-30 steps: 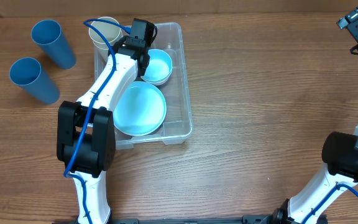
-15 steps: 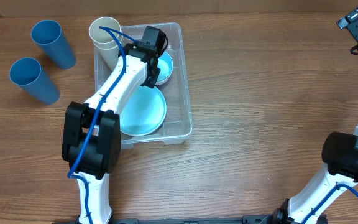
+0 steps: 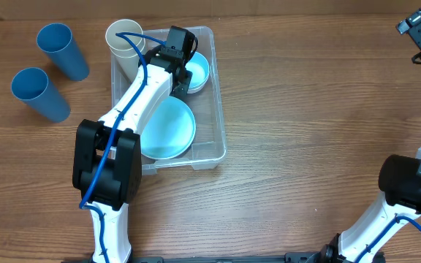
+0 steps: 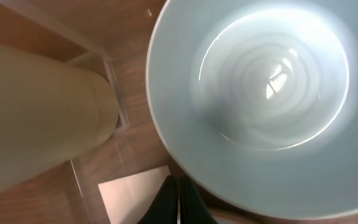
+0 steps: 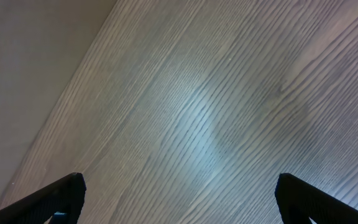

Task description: Pack container

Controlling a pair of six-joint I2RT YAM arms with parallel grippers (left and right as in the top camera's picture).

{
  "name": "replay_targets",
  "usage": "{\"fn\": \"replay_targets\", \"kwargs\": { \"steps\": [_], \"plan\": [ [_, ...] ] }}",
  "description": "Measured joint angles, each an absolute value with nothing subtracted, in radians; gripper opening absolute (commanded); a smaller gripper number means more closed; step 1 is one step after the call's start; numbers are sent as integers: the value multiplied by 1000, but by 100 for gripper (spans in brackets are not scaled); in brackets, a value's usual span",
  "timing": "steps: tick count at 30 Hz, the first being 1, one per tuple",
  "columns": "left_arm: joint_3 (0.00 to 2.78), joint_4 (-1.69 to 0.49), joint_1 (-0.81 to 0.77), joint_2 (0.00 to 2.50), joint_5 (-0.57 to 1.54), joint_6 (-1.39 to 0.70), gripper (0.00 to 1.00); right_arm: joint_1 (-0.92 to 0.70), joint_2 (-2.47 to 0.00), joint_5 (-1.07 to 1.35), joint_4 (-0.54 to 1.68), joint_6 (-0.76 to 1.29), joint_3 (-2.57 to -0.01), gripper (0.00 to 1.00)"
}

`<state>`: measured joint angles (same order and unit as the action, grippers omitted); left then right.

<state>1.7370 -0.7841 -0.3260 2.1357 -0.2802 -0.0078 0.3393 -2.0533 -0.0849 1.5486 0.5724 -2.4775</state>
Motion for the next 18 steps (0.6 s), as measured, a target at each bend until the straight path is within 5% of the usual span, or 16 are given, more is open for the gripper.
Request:
{"fn": "replay_targets", "kwargs": {
  "steps": [8, 13, 17, 18],
  "plan": [
    [2141, -1228, -326, 2103, -209, -28, 4, 339, -2053, -85, 1549, 572, -2477, 100],
    [2296, -1415, -294, 1954, -181, -69, 34, 340, -2053, -85, 1549, 572, -2477, 100],
    [2325, -1496, -89, 1818, -178, -59, 61, 340, -2053, -85, 1549, 573, -2477, 100],
    [2325, -1509, -36, 1812, -178, -51, 62, 340, -2053, -85, 1549, 572, -2477, 100]
  ]
}}
